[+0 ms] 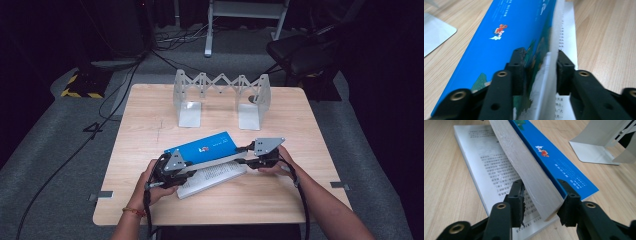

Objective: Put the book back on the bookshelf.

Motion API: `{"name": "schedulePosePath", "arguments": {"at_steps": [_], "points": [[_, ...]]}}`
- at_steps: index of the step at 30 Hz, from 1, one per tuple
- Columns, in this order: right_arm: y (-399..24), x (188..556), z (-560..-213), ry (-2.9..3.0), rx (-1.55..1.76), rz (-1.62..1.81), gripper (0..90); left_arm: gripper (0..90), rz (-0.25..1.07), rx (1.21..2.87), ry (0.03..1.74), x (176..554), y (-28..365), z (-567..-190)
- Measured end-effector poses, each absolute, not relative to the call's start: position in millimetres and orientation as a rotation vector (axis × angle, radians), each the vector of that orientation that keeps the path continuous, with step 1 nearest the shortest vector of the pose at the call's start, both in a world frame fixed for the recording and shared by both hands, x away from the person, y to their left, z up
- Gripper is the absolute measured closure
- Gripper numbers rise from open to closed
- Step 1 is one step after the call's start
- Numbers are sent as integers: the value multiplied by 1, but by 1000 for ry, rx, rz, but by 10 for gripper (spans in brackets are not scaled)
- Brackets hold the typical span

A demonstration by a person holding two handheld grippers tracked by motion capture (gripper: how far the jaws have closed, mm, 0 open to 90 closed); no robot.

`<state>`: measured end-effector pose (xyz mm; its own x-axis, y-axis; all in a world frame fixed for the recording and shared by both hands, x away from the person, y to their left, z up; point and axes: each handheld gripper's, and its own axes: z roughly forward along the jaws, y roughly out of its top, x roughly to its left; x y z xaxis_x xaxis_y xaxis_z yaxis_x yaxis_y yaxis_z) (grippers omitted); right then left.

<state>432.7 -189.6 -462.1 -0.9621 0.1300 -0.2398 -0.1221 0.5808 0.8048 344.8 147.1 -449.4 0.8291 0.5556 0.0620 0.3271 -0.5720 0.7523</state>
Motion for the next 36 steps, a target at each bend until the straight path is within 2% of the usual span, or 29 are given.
{"name": "schedulePosePath", "arguments": {"at_steps": [1,4,5,9,17,28,30,34,36], "points": [[-189,430,-462,2546,12,1324,633,536,376,2229,651,344,146,-449],[-187,427,-462,2551,9,1309,637,513,409,2251,674,337,136,-445],[-186,422,-462,2548,-3,1290,645,473,422,2252,675,332,128,-443],[-184,416,-460,2535,1,1266,654,454,462,2273,671,326,114,-440],[-182,395,-452,2521,-14,1218,680,467,569,2321,734,322,85,-441],[-177,385,-447,2519,8,1165,681,467,640,2340,758,324,69,-455],[-175,384,-445,2521,8,1154,681,473,647,2344,748,325,66,-455],[-173,382,-443,2516,18,1148,671,612,706,2358,725,322,62,-454],[-173,383,-443,2526,39,1152,630,671,735,2360,707,319,61,-456]]}}
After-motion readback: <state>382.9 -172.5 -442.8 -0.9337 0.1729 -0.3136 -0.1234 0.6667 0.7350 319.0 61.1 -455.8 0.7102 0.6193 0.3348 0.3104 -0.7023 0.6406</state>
